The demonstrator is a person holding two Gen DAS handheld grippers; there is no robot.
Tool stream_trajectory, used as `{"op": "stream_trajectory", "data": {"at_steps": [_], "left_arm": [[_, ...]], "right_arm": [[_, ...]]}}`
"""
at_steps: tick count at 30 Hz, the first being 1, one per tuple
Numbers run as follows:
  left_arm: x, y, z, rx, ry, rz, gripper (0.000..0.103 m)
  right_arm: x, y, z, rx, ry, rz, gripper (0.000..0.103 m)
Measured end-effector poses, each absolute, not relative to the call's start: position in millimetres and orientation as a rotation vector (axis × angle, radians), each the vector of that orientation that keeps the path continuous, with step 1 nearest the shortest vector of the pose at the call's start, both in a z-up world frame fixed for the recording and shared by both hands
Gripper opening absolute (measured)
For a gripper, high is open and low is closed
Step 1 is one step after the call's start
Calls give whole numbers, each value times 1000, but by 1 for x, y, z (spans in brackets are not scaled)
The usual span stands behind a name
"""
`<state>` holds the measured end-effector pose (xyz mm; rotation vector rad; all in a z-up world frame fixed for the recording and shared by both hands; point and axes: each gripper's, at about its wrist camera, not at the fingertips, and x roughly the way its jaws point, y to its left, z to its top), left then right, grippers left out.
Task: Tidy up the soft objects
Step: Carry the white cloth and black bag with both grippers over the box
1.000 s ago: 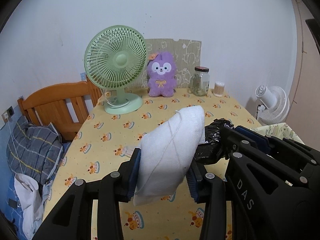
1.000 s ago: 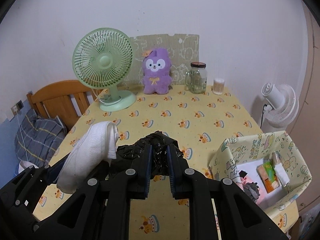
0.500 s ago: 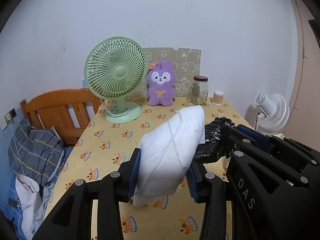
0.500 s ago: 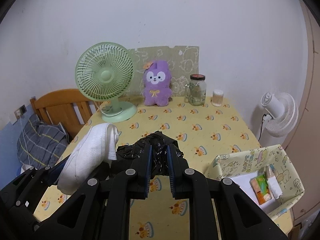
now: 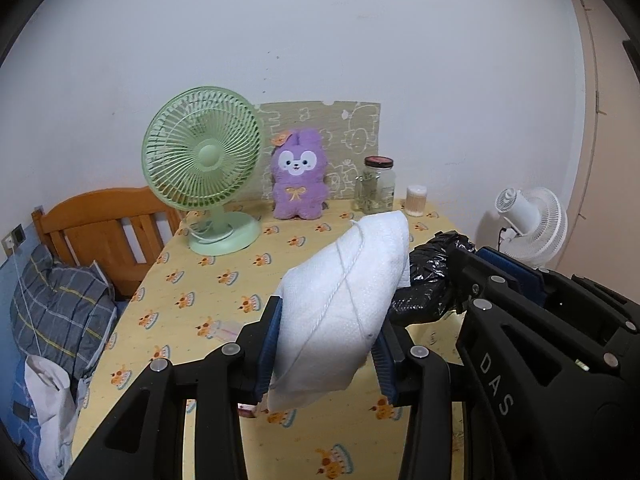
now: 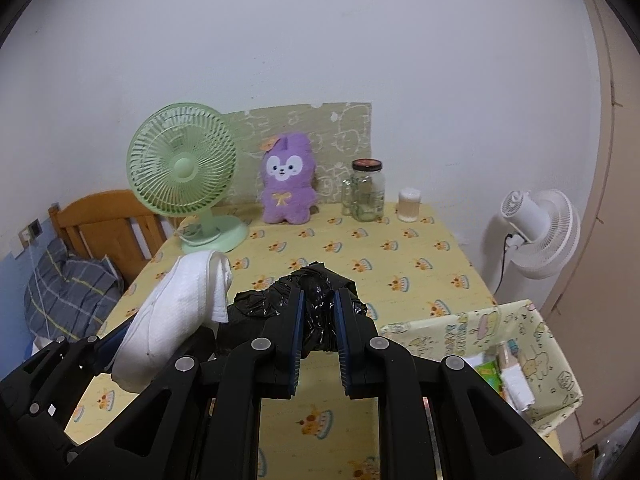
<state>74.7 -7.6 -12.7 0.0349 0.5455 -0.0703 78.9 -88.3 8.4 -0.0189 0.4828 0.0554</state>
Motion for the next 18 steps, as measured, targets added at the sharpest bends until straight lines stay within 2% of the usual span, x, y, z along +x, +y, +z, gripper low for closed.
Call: {"op": "stream_trajectory", "data": {"at_steps": [18], "left_arm": [[78,-64,-10,55,530,-151,42]], "right_arm": [[74,-145,17,-4,462,-35,18]]}}
